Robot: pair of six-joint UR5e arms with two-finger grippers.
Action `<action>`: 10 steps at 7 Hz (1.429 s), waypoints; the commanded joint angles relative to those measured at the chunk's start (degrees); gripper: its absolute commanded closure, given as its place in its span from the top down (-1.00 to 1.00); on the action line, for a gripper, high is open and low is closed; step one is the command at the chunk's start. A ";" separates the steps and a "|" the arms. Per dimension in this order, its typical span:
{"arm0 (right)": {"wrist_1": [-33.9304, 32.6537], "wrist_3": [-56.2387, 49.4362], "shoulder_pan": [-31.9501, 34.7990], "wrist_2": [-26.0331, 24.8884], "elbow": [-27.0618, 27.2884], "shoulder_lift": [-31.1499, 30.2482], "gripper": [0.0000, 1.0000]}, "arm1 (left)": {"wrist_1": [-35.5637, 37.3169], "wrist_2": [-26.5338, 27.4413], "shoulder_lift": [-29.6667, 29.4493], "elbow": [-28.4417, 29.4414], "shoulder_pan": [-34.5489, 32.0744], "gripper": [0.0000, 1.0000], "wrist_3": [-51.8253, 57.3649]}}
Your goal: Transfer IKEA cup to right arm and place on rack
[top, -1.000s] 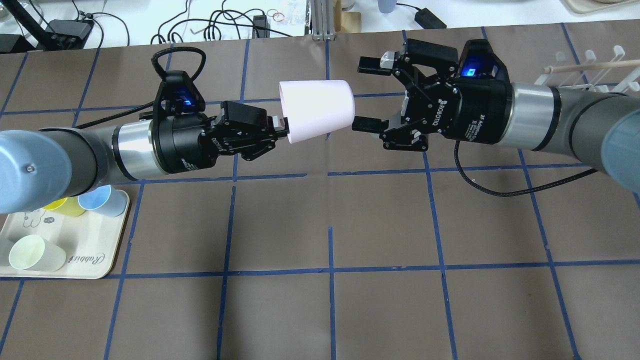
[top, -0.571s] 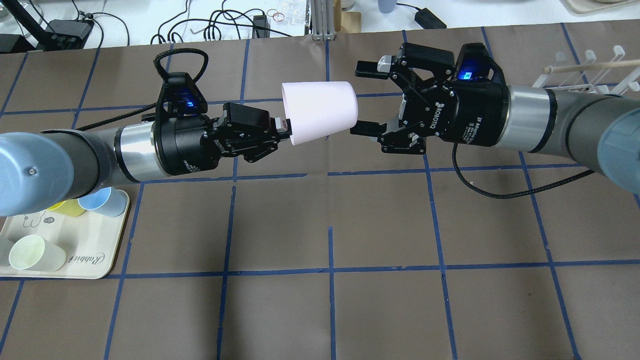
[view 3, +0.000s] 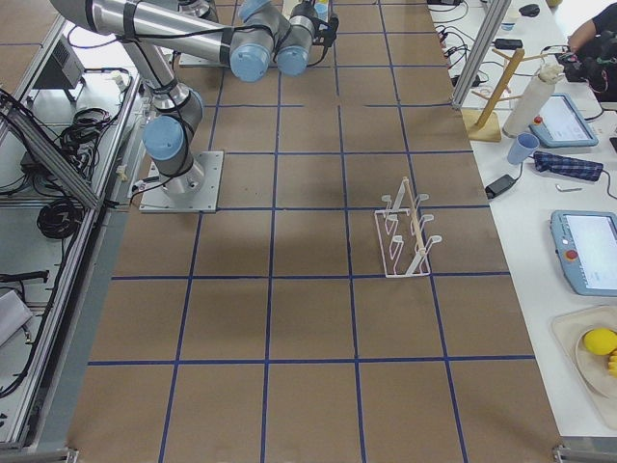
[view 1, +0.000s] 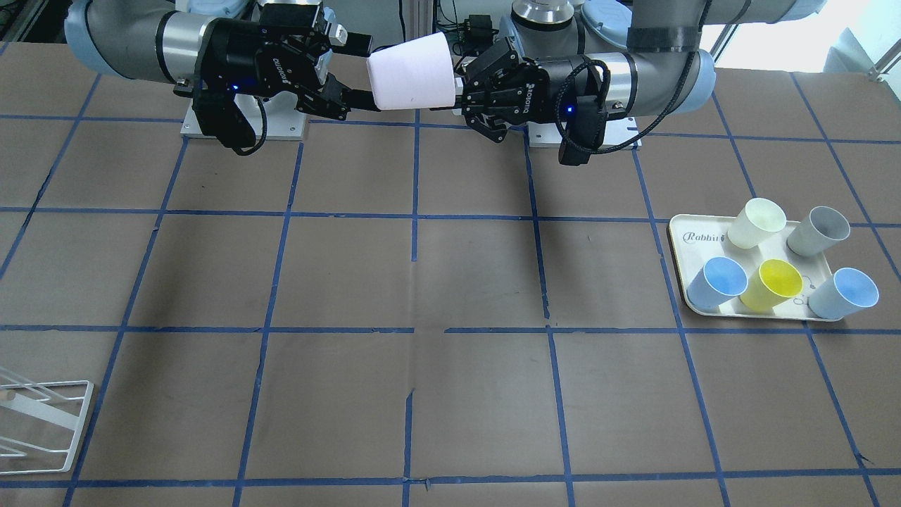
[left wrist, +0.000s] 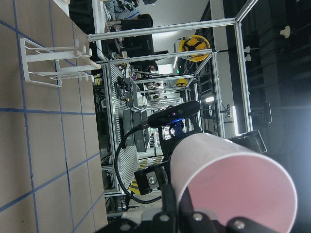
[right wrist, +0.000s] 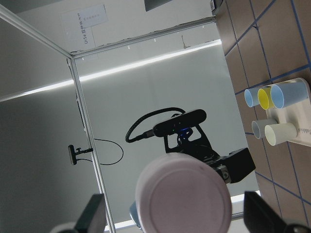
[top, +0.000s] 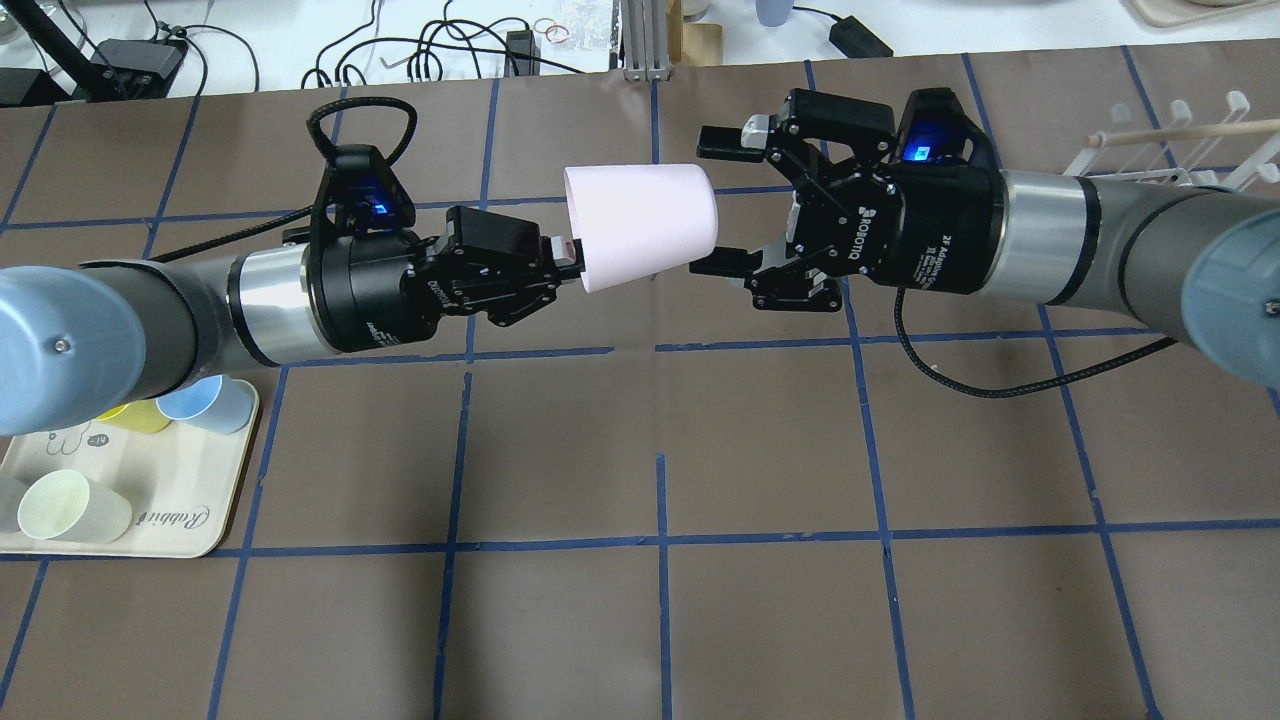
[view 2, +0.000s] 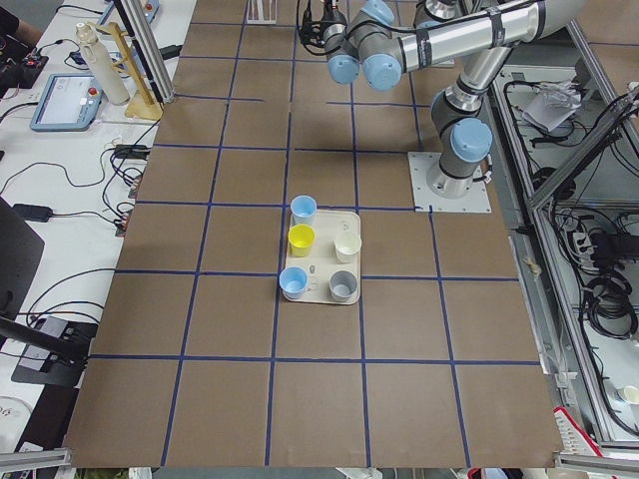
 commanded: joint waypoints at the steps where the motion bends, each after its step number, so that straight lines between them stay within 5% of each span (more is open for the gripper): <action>1: 0.00 0.78 0.04 0.01 -0.04 0.28 0.61 | 0.00 0.00 0.10 0.00 -0.03 -1.00 0.00; 4: 0.09 1.92 0.04 0.01 -0.04 0.02 0.58 | 0.00 0.09 0.10 0.09 -0.03 -1.00 0.00; 8: 0.09 1.93 0.04 -0.08 -0.12 0.20 -0.23 | 0.00 0.26 0.36 0.09 -0.03 -0.90 -0.18; 9: 0.09 1.93 0.04 -0.08 -0.13 0.20 -0.35 | 0.00 0.26 0.27 0.00 -0.03 -0.25 -0.35; 10: 0.09 1.93 -0.14 -0.08 -0.21 0.20 -0.41 | -0.09 0.26 0.45 0.09 -0.03 0.64 -0.44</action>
